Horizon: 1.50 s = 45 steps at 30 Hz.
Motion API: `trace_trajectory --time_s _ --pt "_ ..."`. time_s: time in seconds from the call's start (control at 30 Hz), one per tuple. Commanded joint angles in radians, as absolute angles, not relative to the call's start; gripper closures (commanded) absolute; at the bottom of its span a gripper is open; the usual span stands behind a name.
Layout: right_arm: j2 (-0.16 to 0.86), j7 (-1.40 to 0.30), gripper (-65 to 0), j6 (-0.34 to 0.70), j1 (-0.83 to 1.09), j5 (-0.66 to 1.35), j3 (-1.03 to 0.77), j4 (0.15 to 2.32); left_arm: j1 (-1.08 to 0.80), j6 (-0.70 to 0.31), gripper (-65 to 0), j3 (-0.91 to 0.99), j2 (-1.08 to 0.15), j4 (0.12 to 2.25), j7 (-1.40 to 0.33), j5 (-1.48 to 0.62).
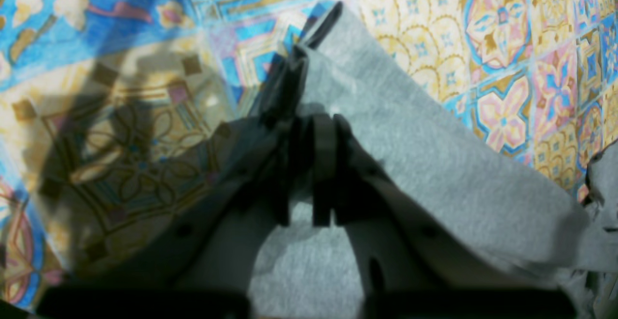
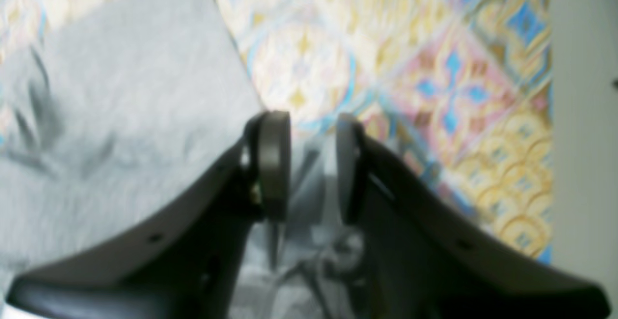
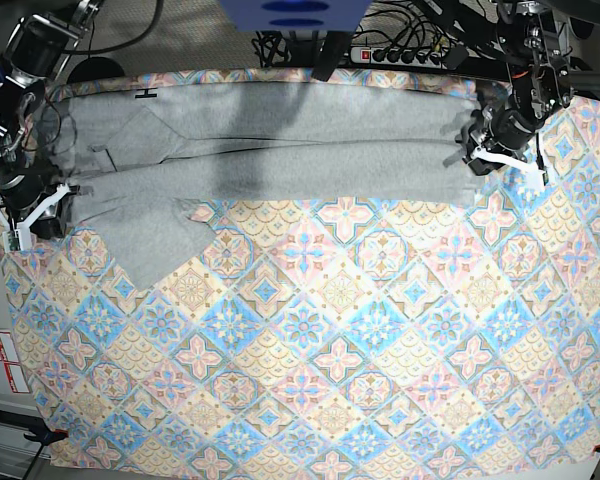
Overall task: Fold the T-shirt properly
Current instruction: 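Release the hem and reposition both grippers at the folded edge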
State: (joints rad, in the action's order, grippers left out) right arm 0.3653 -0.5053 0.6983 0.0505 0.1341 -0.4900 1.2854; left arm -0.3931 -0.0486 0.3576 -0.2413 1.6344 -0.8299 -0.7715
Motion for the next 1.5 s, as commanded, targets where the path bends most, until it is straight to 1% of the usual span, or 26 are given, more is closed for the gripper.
trace_trajectory --time_s 0.0,0.17,0.3,0.4,0.5,0.57,0.77,0.83,1.07,1.2,1.37,1.4,1.47 --pt "0.387 -0.479 -16.0 0.698 0.015 0.154 -0.464 1.296 -0.390 -0.051 -6.6 0.366 -0.237 1.653 -0.820 -0.783" --pt "0.387 -0.483 -16.1 0.698 -0.068 0.153 -0.292 1.276 -0.390 -0.050 -7.4 0.363 -0.232 1.653 -0.822 -0.783" --pt "0.397 -0.483 -16.2 0.698 -0.171 0.153 -0.156 1.138 -0.392 -0.050 -17.8 0.361 -0.232 1.656 -0.822 -0.803" --pt "0.397 -0.479 -16.2 0.698 -0.249 0.151 -0.097 1.001 -0.392 -0.050 -22.3 0.366 -0.232 1.664 -0.822 -0.820" --pt "0.397 -0.473 -16.3 0.698 -0.328 0.151 -0.041 0.869 -0.392 -0.050 -21.1 0.369 -0.234 1.669 -0.822 -0.828" --pt "0.397 -0.472 -17.7 0.698 -0.361 0.151 -0.018 0.819 -0.392 -0.050 -20.2 0.372 -0.236 1.669 -0.822 -0.840" --pt "0.397 -0.455 -27.8 0.698 -0.420 0.151 0.008 0.759 -0.394 -0.051 -20.0 0.401 -0.237 1.669 -0.822 -0.940" --pt "0.397 -0.426 -29.2 0.698 -0.421 0.151 0.008 0.756 -0.394 -0.051 -20.0 0.403 -0.237 1.669 -0.822 -0.960" --pt "0.404 -0.323 -29.2 0.698 -0.423 0.042 0.005 0.624 -0.390 -0.051 -20.0 0.404 -0.237 1.670 -0.822 -1.012" --pt "0.404 -0.260 -29.2 0.698 -0.423 0.033 0.007 0.561 -0.387 -0.050 -20.0 0.404 -0.237 1.670 -0.822 -1.032" --pt "0.404 -0.259 -28.7 0.698 -0.418 0.031 0.008 0.530 -0.387 -0.050 -20.0 0.404 -0.237 1.682 -0.822 -1.038" --pt "0.404 -0.260 -27.6 0.698 -0.417 0.031 0.008 0.530 -0.387 -0.050 -20.0 0.404 -0.237 1.695 -0.822 -1.035" --pt "0.404 -0.262 -21.4 0.698 -0.415 0.031 0.008 0.536 -0.389 -0.047 -20.0 0.404 -0.237 1.715 -0.822 -1.040"
